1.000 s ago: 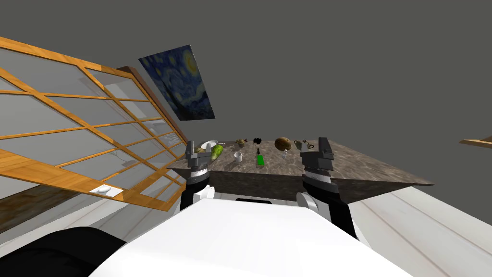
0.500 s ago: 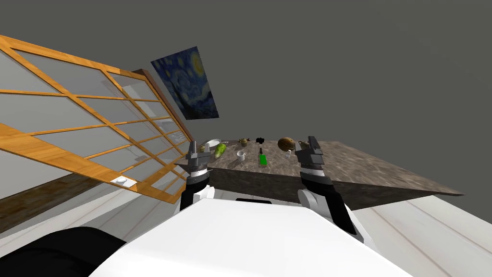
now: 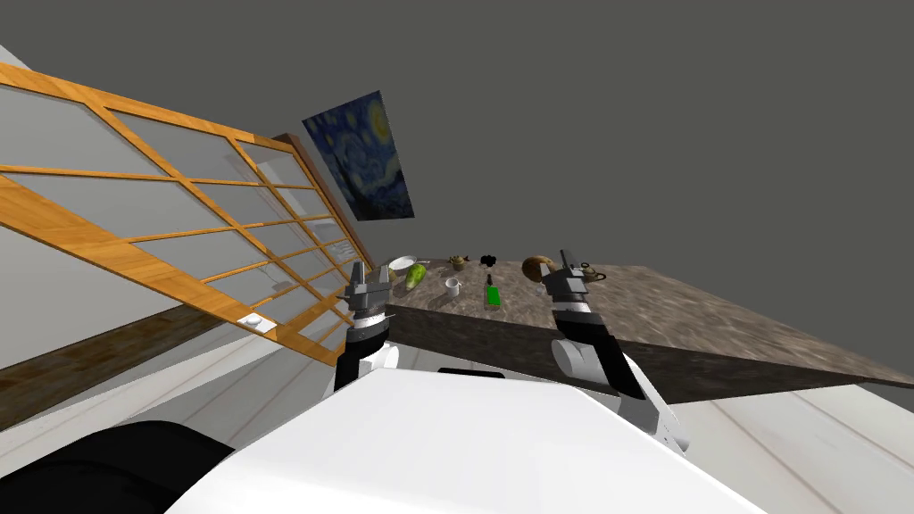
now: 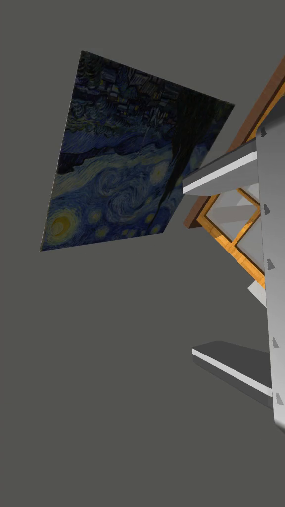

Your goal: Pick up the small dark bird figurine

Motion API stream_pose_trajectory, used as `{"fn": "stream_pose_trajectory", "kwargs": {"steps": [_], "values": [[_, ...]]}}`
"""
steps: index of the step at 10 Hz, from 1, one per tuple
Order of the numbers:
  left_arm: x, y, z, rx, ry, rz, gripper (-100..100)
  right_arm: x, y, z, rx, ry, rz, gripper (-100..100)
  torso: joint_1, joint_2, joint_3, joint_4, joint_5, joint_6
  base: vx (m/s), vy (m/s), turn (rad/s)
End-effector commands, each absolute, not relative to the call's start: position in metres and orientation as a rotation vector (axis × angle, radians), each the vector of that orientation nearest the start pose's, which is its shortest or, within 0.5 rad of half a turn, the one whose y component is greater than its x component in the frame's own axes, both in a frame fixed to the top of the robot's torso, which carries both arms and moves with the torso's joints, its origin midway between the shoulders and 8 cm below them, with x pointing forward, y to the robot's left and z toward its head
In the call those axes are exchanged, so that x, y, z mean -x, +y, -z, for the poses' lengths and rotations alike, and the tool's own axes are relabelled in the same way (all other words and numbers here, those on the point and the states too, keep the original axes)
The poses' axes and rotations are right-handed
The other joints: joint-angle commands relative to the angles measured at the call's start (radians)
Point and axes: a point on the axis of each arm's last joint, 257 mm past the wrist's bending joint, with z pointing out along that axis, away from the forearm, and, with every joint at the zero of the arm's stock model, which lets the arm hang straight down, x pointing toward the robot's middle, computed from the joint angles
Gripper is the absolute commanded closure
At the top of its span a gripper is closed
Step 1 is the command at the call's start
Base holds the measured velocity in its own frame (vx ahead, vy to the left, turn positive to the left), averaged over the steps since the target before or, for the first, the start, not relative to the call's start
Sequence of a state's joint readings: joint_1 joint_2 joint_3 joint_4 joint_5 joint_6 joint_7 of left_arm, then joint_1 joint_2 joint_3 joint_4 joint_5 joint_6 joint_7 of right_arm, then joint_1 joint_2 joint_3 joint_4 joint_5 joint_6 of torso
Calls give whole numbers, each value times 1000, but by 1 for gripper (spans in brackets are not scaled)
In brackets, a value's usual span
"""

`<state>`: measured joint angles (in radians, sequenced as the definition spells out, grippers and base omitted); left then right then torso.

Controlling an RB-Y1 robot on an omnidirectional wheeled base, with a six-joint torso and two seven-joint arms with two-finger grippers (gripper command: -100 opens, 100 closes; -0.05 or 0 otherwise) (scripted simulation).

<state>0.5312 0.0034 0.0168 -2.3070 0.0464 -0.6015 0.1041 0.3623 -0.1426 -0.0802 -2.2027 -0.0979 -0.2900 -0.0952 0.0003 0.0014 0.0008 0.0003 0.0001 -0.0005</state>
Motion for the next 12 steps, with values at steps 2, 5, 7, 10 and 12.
{"fn": "stream_pose_trajectory", "kwargs": {"steps": [2, 5, 7, 10, 12], "values": [[-316, 289, -45, 632, 489, 1422, 0, -420, -308, 16, -864, 776, -1400, -100, 0, 0, 0, 0, 0, 1, -28, 8, 97], [-316, 289, -45, 632, 489, 1422, 0, -437, -314, 28, -943, 796, -1424, -100, 0, 0, 0, 0, 0, 0, -25, 5, 103], [-316, 289, -45, 632, 489, 1422, 0, -452, -321, 38, -1011, 806, -1442, -100, 0, 0, 0, 0, 0, 0, -24, 7, 120], [-316, 289, -45, 632, 489, 1422, 0, -480, -336, 51, -1122, 808, -1460, -100, 0, 0, 0, 0, 0, 1, -25, 7, 168], [-316, 289, -45, 632, 489, 1422, 0, -482, -338, 59, -1169, 809, -1470, -100, 0, 0, 0, 0, 0, 1, -14, 0, 13]]}}
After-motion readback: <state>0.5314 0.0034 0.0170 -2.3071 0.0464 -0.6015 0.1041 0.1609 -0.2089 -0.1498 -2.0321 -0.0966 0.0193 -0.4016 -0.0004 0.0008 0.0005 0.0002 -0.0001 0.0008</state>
